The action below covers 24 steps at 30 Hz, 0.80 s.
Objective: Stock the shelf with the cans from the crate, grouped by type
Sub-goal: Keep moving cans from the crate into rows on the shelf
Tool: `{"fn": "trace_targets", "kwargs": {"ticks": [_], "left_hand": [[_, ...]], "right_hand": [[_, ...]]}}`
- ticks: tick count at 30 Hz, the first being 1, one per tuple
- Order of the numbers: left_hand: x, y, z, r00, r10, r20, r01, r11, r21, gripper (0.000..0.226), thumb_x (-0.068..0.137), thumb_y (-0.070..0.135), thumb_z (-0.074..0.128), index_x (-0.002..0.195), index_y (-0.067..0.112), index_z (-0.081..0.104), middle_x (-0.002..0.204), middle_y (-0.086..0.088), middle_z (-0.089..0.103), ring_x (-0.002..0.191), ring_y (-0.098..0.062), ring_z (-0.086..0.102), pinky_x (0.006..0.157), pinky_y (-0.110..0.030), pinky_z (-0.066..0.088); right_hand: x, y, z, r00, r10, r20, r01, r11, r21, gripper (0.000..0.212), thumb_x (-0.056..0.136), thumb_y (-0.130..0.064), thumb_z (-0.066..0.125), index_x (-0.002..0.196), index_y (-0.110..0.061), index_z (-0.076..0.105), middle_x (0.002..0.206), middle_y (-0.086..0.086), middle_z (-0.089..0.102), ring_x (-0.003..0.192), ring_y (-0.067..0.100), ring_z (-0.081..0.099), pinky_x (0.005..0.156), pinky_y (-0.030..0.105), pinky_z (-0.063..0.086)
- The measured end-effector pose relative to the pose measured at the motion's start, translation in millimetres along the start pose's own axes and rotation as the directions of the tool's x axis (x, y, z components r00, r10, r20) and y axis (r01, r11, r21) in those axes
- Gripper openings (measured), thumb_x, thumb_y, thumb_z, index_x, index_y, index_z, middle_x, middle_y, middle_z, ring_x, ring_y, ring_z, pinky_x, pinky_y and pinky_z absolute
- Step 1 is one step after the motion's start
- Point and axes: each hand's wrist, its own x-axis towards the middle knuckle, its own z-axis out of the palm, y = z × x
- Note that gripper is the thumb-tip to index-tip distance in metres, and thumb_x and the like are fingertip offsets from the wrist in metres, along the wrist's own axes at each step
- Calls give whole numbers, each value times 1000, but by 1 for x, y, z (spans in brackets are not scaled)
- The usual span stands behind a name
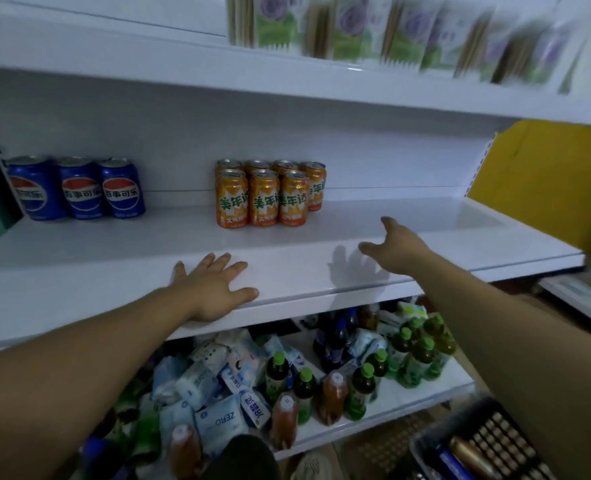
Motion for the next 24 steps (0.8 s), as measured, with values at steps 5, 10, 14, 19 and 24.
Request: {"fn": "trace_targets", "kwargs": {"ticks": [5, 10, 14, 19, 24], "left_hand": [[0, 101, -7, 976, 218, -14, -217, 976, 9, 79, 86, 69, 42, 151, 30, 19, 161, 1, 10, 147, -22, 10, 115, -55, 12], [-34, 250, 42, 796, 605, 15, -605, 796, -30, 74, 87, 61, 51, 148, 27, 28, 158, -2, 22, 143, -24, 21, 114, -48, 24], [-58, 329, 103, 653, 720, 233, -732, 679, -47, 75, 89, 58, 50, 150, 23, 23, 159, -3, 18, 144, -24, 20, 114, -44, 27], [-67, 385, 184, 544, 744, 388, -787, 612, -69, 70, 84, 57, 56, 144, 26, 35, 149, -4, 36, 133, -25, 37, 106, -41, 37], [-52, 424, 262, 488, 689, 536, -771, 628, -106, 76, 84, 57, 56, 147, 25, 30, 155, -2, 29, 139, -24, 31, 111, -42, 32]], "right_hand": [[-78, 83, -41, 980, 189, -62, -191, 981, -31, 82, 93, -49, 56, 154, -13, 13, 152, 15, 35, 113, 33, 54, 81, 37, 47], [-159, 163, -56, 915, 386, -121, -392, 920, -29, 76, 91, -51, 57, 151, -16, 25, 147, 9, 43, 121, 29, 51, 83, 34, 45], [-229, 229, -42, 819, 561, -120, -568, 822, -35, 73, 91, -51, 55, 151, -21, 25, 153, 6, 35, 135, 27, 39, 98, 35, 36], [-288, 311, -9, 658, 753, 4, -753, 658, 7, 76, 93, -49, 55, 153, -16, 21, 154, 9, 34, 134, 28, 41, 103, 35, 38], [-315, 381, 36, 555, 819, 146, -830, 557, 31, 53, 94, -40, 57, 136, -13, 42, 121, 10, 60, 90, 21, 58, 74, 29, 46]]}}
